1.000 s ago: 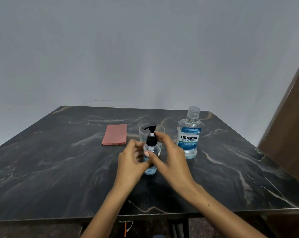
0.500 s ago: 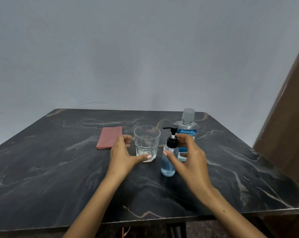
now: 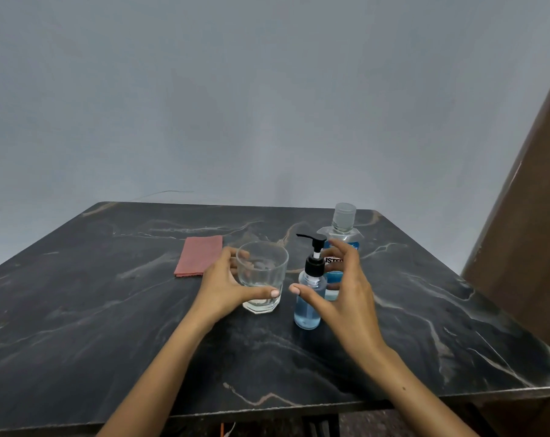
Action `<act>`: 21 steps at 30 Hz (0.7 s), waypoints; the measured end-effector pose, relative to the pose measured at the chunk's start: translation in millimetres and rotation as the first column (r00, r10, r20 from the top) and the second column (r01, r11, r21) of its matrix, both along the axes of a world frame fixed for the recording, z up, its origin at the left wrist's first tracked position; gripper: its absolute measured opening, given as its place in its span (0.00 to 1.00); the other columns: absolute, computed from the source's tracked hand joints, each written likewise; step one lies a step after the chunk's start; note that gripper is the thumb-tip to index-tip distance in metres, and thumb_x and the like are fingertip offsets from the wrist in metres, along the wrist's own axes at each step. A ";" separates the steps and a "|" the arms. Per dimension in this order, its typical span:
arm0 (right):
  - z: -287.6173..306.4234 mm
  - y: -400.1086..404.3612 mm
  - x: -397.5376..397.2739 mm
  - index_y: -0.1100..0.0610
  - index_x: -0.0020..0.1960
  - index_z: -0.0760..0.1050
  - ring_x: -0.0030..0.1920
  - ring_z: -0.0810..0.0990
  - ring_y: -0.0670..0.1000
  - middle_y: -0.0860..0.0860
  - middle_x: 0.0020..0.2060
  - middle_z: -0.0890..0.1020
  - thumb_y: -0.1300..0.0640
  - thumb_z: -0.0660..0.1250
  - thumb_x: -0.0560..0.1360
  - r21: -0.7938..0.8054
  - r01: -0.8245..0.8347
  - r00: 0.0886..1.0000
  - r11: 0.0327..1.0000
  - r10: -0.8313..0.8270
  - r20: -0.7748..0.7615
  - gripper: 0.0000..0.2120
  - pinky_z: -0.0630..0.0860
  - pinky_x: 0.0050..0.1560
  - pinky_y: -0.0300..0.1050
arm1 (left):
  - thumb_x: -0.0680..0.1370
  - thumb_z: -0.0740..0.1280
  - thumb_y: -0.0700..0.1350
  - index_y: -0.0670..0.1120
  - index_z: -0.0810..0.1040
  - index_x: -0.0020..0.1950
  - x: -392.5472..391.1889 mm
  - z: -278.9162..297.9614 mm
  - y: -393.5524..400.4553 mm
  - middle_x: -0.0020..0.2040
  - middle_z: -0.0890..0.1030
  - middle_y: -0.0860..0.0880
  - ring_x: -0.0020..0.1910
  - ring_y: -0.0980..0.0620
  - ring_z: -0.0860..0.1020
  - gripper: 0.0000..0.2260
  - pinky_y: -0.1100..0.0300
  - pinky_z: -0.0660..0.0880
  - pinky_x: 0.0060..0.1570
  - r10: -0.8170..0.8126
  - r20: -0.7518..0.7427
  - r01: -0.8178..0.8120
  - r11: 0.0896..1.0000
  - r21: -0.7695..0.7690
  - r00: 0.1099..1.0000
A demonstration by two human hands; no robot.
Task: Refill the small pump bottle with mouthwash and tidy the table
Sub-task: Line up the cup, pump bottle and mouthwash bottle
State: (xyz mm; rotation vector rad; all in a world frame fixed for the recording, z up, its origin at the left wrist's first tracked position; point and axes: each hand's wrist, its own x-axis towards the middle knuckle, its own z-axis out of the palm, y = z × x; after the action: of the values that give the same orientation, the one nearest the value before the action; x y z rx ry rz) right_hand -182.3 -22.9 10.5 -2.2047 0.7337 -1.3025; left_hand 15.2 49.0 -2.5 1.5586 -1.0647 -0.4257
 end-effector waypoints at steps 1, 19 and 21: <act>1.6 -1.5 -1.5 0.37 0.68 0.57 0.59 0.75 0.39 0.35 0.60 0.72 0.36 0.72 0.62 -0.001 -0.039 0.999 0.999 0.039 0.006 0.40 0.77 0.56 0.39 | 0.50 0.83 0.56 0.53 0.72 0.55 -0.5 -0.2 4.3 0.53 0.80 0.54 0.52 0.57 0.79 0.37 0.62 0.77 0.47 -0.002 0.003 0.002 1.000 -0.005 1.000; 15.4 -13.3 -6.7 0.34 0.73 0.42 0.68 0.71 0.46 0.46 0.68 0.72 0.48 0.74 0.68 -0.002 -0.236 0.938 0.972 0.227 -0.261 0.48 0.74 0.65 0.54 | 0.48 0.79 0.63 0.56 0.72 0.52 -4.6 -3.0 18.9 0.52 0.81 0.55 0.53 0.64 0.76 0.36 0.71 0.70 0.48 -0.002 0.002 0.002 0.999 -0.042 1.000; 13.3 -13.7 -5.6 0.34 0.73 0.39 0.69 0.70 0.46 0.46 0.69 0.71 0.48 0.73 0.70 -0.013 -0.231 0.939 0.973 0.219 -0.265 0.49 0.75 0.63 0.54 | 0.48 0.78 0.63 0.56 0.72 0.52 -4.8 -3.2 19.1 0.53 0.81 0.55 0.53 0.64 0.76 0.36 0.72 0.69 0.47 -0.007 0.004 0.007 0.999 -0.045 1.000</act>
State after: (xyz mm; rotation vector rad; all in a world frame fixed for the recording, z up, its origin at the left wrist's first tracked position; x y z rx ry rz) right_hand -187.9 -36.6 23.8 -2.4438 0.5281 -0.9340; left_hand 10.4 68.1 -5.7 1.5169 -1.0764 -0.4006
